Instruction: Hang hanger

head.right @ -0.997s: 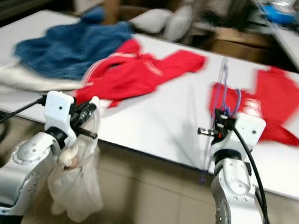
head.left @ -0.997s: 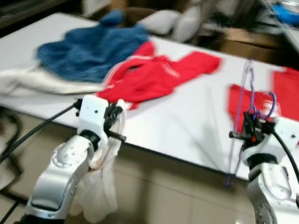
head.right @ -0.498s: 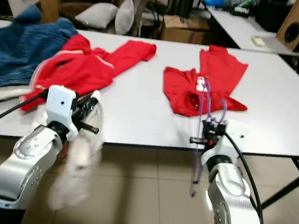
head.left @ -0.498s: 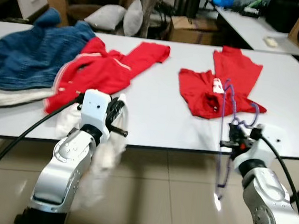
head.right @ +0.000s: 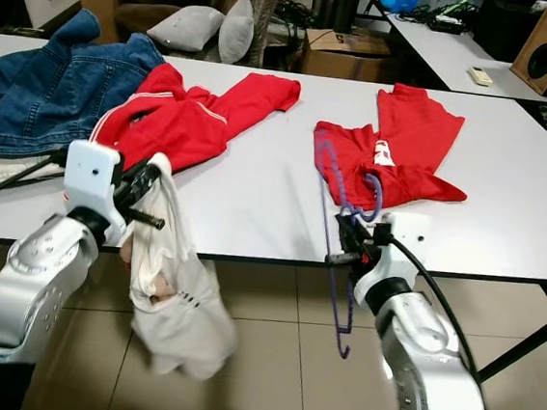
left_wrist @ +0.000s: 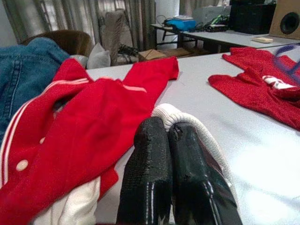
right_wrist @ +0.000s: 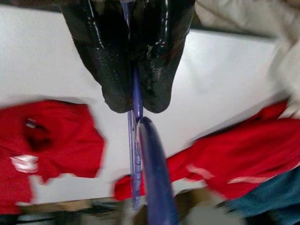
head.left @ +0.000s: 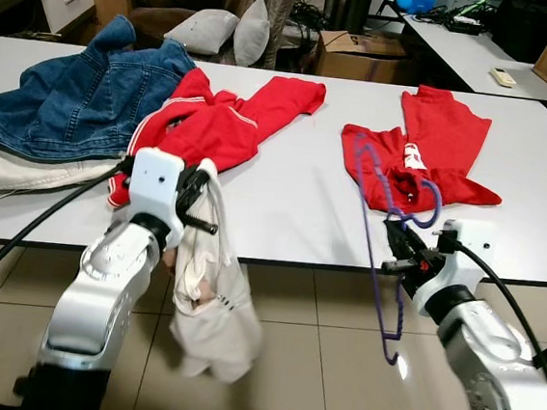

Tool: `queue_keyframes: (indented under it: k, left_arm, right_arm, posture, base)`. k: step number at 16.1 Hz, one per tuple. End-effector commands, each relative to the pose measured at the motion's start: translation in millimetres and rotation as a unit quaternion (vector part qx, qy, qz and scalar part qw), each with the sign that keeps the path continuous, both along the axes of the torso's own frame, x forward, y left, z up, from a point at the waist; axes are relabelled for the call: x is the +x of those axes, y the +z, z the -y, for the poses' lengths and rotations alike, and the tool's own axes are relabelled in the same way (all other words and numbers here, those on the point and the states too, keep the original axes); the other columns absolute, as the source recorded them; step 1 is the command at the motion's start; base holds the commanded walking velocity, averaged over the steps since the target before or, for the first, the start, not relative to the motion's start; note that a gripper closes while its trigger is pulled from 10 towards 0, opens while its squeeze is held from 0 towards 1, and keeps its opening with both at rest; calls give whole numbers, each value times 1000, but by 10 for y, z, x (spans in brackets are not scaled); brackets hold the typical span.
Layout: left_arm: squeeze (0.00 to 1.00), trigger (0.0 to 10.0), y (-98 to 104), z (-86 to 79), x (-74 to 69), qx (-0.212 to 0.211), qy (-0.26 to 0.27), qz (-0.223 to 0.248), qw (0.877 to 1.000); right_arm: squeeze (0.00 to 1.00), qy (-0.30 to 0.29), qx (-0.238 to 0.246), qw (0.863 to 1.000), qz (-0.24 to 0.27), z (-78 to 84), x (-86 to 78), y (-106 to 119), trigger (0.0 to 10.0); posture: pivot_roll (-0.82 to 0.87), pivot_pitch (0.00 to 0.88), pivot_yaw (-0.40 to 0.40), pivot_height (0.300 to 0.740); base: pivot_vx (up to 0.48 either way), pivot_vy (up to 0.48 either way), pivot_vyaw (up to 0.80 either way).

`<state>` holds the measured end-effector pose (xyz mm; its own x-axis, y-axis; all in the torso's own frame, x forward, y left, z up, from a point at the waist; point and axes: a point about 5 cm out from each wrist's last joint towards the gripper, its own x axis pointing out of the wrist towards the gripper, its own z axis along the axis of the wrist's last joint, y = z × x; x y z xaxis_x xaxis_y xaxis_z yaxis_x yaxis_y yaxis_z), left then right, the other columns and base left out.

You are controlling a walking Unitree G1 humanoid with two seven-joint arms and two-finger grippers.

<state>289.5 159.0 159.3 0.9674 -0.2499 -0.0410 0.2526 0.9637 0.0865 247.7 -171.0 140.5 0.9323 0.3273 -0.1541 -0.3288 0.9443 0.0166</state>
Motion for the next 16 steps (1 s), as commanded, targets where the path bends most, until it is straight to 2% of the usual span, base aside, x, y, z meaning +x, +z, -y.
queue_keyframes:
  k: [1,2,3,5,6,8,11,12,14,15,16]
  left_arm:
    - [0,10000,96,27,56,2,-11,22,1000]
    - [0,10000,188,17,193,10,-5,35,999]
    - [0,10000,212,12,226,13,-4,37,999]
    - [0,10000,354,11,362,21,-19,42,999]
    - [0,10000,370,11,377,22,-21,43,999]
    - [0,10000,507,-18,531,40,-23,49,998]
    - [0,10000,787,-8,689,36,-34,76,996]
    - [0,10000,804,-7,698,36,-34,77,996]
    - [0,10000,890,-36,753,45,-37,86,995]
    - [0,10000,904,-71,778,53,-32,86,994]
    - [0,10000,906,-140,803,62,-22,85,994]
  right_arm:
    - [0,62,-10,998,20,-77,-29,83,10000]
    - [0,139,-40,989,16,-25,-88,131,10000]
    - [0,150,-49,987,16,2,-96,146,10000]
    - [0,221,-81,972,6,152,-173,247,10000]
    - [0,231,-83,969,4,162,-185,257,10000]
    - [0,330,-98,939,-21,180,-329,346,10000]
    - [0,407,-84,909,-30,79,-377,456,10000]
    - [0,412,-84,907,-31,72,-379,459,10000]
    - [0,443,-88,891,-43,50,-404,468,10000]
    - [0,447,-100,888,-48,76,-402,471,10000]
    - [0,420,-131,896,-51,182,-338,472,10000]
  posture:
    - [-6,0,-8,740]
    - [-8,0,-7,740]
    - [-8,0,-7,740]
    - [-11,0,-3,740]
    - [-11,0,-3,740]
    - [-13,0,-1,740]
    - [-8,0,-9,740]
    - [-8,0,-9,740]
    - [1,0,-15,740]
    - [3,0,-17,740]
    - [1,0,-16,740]
  base:
    - [0,0,0]
    - [251,0,0]
    - [251,0,0]
    - [244,0,0]
    - [244,0,0]
    - [255,0,0]
    - [328,0,0]
    - [334,0,0]
    - [336,0,0]
    - [345,0,0]
    - [345,0,0]
